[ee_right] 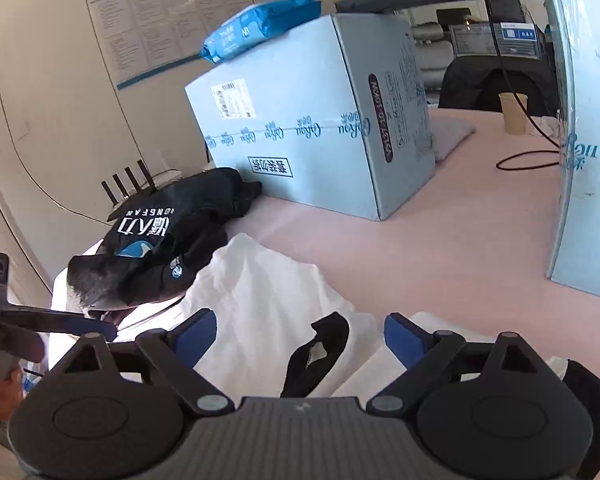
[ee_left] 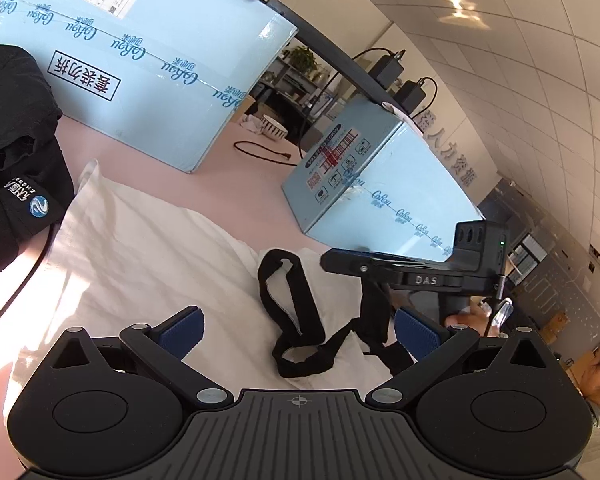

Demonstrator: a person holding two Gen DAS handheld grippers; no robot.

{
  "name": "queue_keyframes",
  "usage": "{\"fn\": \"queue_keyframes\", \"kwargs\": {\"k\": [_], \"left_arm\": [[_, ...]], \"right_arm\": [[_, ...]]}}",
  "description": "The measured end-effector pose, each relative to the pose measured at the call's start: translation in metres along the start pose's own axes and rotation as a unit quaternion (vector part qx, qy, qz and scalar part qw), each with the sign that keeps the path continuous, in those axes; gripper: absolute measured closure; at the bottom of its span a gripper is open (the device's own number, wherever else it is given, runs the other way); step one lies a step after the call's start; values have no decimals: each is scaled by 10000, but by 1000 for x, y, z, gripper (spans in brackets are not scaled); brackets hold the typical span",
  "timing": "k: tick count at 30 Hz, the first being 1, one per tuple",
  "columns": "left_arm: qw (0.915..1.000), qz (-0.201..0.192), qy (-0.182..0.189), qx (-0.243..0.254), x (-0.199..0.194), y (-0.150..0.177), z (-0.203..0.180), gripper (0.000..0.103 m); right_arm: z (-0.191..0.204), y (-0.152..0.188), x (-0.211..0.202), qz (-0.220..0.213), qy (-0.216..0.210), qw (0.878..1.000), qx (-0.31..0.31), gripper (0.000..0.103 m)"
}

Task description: Fold clothes

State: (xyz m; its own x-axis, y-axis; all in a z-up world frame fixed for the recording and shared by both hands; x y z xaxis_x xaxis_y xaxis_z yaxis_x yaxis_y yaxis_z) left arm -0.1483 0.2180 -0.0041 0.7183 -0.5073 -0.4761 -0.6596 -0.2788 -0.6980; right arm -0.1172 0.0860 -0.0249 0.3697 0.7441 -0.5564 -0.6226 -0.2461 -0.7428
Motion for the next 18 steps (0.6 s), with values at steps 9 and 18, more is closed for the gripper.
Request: {"fn": "queue_keyframes", "kwargs": {"k": [9,18], "left_arm": [[9998,112,-68,-152,-2,2,17,0],[9996,226,-12,-156,6,6,17,0]], "right_arm": [[12,20,45,482,333,9953,-767,85],[23,57,61,1009,262,9898,-969,58]]}}
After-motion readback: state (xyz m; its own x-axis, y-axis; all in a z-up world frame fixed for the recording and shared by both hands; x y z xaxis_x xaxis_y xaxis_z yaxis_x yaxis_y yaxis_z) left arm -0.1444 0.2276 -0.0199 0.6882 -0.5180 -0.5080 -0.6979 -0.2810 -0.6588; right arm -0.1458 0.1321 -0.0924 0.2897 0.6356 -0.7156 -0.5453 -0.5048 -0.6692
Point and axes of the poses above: each gripper's, at about its wrist camera, not at the fingertips, and x roughly the way its jaws point, z to its left, y to its underside, the point moved 10 cm from there along x, roughly the way its jaws point, and after that the axes turned 8 degrees about -y, right-handed, at the moved point
